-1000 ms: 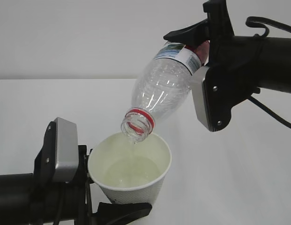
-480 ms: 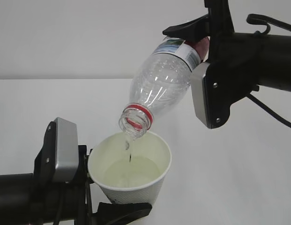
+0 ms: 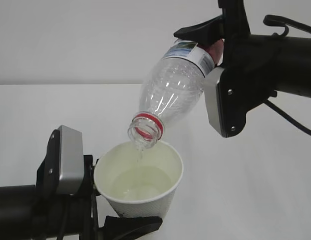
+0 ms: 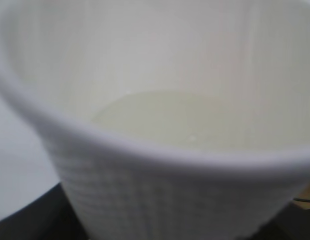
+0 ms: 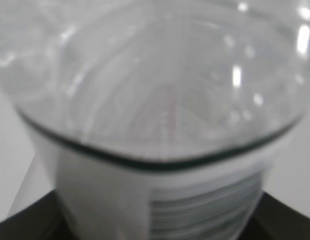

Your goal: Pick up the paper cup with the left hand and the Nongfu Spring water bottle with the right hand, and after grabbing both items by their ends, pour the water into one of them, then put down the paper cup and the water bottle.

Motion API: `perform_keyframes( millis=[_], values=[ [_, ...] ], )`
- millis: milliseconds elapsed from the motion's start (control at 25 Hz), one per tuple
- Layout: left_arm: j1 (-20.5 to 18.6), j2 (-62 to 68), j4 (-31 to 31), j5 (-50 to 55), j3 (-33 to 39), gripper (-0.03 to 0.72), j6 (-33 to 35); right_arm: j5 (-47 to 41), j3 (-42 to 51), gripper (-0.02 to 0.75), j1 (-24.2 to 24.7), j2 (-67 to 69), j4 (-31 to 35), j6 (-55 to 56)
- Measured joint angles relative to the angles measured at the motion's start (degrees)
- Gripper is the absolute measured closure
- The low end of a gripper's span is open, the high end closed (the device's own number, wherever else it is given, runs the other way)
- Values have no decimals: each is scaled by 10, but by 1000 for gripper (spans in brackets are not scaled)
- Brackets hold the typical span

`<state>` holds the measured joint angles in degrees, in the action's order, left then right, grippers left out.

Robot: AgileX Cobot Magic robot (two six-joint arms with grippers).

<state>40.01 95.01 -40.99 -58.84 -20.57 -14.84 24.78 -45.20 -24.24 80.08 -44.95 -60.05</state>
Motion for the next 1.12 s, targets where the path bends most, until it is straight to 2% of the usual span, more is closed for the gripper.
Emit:
perform_keyframes(
  millis=[1120],
  values=[
    [0,0,0,1,0,160,0,0,0,271,0,0,0,-18]
  ],
)
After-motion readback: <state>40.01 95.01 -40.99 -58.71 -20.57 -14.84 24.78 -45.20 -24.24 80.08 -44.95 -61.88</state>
